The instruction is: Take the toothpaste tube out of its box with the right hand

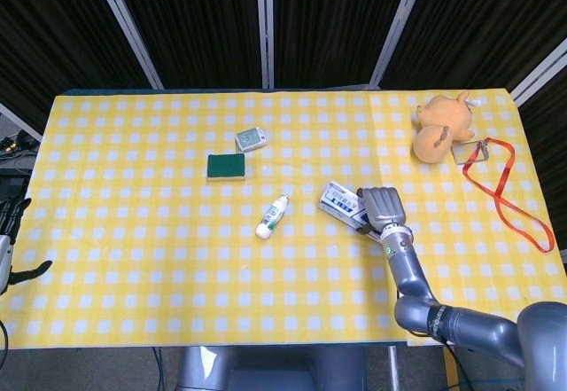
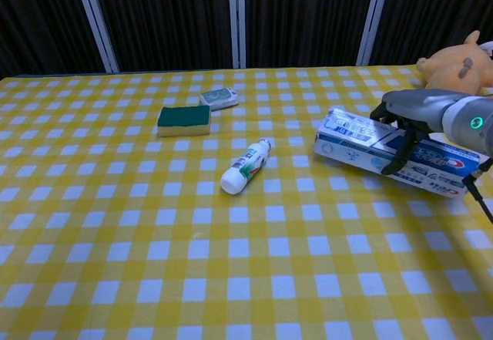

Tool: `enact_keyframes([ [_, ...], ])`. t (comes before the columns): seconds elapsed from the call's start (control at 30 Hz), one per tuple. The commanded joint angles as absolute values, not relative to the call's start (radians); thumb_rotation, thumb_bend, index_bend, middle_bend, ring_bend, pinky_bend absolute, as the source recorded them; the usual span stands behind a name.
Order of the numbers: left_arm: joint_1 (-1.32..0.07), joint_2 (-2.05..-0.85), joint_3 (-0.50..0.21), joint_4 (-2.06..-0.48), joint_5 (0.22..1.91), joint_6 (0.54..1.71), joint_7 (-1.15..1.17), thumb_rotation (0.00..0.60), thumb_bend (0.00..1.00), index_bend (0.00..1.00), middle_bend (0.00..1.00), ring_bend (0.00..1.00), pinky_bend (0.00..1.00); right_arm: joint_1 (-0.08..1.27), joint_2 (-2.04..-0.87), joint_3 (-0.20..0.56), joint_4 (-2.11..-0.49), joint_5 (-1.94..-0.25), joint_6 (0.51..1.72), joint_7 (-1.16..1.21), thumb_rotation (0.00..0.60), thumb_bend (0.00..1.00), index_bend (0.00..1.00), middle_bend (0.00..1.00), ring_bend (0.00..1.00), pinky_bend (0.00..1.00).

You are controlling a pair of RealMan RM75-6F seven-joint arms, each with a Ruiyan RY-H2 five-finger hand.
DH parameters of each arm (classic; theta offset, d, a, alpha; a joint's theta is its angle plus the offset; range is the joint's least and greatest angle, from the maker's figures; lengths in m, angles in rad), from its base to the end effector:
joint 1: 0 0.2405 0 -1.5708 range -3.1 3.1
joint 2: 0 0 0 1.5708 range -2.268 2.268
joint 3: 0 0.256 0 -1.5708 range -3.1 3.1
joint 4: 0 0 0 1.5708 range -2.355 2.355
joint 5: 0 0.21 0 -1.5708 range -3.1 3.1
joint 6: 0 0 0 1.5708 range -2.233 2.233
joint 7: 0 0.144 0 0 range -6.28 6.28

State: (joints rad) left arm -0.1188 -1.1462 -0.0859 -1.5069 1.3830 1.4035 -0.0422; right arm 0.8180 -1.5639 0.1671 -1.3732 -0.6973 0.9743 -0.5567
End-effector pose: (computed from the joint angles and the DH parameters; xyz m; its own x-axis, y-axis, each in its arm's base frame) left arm -0.3398 0.2006 0.1635 0.4078 0.0221 0.9128 0.9087 0.0874 -0.4081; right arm -0.1890 -0.3771 -0.0076 0.5081 -0.3148 0.8017 -0.8586 -0.1116 0.5003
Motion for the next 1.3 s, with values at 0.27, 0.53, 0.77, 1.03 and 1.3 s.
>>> enact_keyframes([
  [0.27,-0.119,-1.146,-0.086,-1.509,1.384,1.404,-0.041,0.6,0.0,0.0,0.0,0.0,0.0,0.851,-1.39,0.06,-1.497,-0.914,1.042,-0.803,0.6,0.35,0.57,0.62,0.59,0.7],
  [0.53,-0.12,-1.147,-0.084,-1.51,1.382,1.401,-0.037,0.6,0.0,0.0,0.0,0.0,0.0,0.897,-1.337,-0.027,-1.545,-1.003,1.168,-1.239,0.6,0.39,0.54,0.58,0.57,0.7],
  [0.77,-0.12,-1.147,-0.083,-1.51,1.381,1.399,-0.035,0.6,0.0,0.0,0.0,0.0,0.0,0.91,-1.333,-0.075,-1.537,-1.117,1.22,-1.425,0.6,0.4,0.53,0.57,0.56,0.69],
  [1.03,-0.124,-1.15,-0.084,-1.506,1.376,1.392,-0.033,0.6,0.0,0.0,0.0,0.0,0.0,0.947,-1.265,-0.107,-1.554,-1.285,1.204,-1.546,0.6,0.4,0.49,0.53,0.52,0.63],
  [1.3,-0.123,-1.151,-0.084,-1.506,1.376,1.393,-0.032,0.6,0.0,0.0,0.0,0.0,0.0,0.967,-1.219,-0.101,-1.55,-1.334,1.16,-1.635,0.6,0.41,0.4,0.46,0.41,0.39],
])
